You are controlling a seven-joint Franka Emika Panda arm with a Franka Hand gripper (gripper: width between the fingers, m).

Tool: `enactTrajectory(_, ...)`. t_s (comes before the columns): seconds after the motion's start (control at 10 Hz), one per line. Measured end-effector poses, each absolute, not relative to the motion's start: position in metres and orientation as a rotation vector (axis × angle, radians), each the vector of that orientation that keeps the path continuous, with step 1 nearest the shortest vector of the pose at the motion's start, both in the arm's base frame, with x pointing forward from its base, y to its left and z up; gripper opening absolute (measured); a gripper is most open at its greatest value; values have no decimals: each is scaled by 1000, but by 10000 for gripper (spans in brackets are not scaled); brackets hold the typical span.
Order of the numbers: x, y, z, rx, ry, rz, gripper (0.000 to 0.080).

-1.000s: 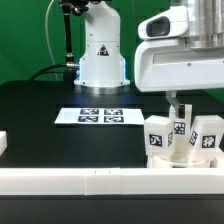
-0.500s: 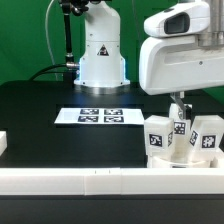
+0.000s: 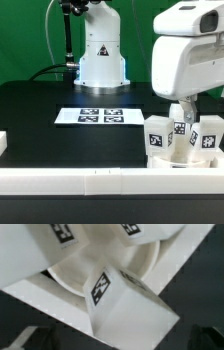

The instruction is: Assemble stool

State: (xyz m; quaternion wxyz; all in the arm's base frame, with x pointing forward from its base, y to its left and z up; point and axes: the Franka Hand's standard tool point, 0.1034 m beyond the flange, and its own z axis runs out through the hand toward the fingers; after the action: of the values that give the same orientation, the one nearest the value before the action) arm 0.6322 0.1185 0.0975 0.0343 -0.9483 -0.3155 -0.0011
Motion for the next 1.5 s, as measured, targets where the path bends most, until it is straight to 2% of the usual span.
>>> enactTrajectory(0.6, 635, 108, 95, -2679, -1556, 40, 648)
enactTrajectory(1.0, 632, 119, 85, -2344, -2119, 82, 648)
enactTrajectory(1.4, 630, 112, 81, -2250, -2225, 103, 638)
enactTrajectory(1.5, 631, 110, 81, -2254, -2222, 103, 447)
